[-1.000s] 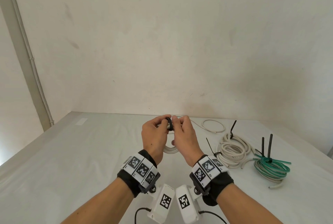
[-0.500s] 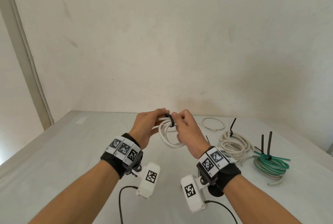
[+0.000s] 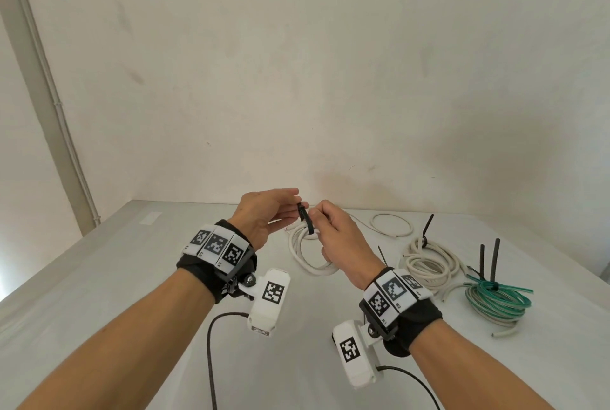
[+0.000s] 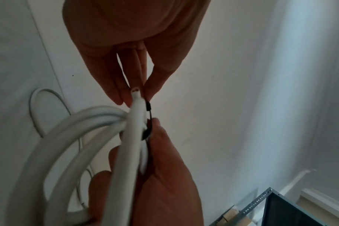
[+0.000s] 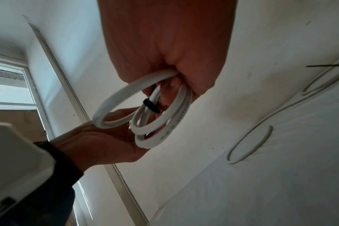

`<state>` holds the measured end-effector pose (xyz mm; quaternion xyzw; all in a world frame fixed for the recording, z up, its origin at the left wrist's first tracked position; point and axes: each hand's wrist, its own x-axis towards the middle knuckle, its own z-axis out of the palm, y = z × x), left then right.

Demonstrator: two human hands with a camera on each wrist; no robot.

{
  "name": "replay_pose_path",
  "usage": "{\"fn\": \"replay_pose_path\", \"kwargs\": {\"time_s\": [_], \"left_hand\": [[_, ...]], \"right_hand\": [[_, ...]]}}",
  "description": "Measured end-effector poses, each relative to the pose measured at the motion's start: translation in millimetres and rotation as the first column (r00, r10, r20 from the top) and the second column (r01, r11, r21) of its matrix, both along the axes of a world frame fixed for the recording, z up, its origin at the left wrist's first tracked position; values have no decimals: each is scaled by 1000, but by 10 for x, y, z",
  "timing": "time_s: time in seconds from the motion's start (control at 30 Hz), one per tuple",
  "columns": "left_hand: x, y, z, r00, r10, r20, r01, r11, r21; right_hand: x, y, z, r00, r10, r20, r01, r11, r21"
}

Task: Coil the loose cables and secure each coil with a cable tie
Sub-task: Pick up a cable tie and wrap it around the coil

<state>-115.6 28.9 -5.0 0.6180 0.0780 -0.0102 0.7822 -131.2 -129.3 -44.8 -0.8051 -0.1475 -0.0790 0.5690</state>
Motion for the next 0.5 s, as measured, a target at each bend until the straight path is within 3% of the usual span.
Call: {"fn": "replay_pose_path", "kwargs": {"time_s": [0.2,0.5], "left_hand": [[72,39,134,996,78,43,-79,997,10],[16,136,285,966,135,222,-143,989,23]], "right_hand": [[-19,30,64,1000,1,18,0,999,-50],[-43,9,134,999,31,-24,-33,993,-112]]}}
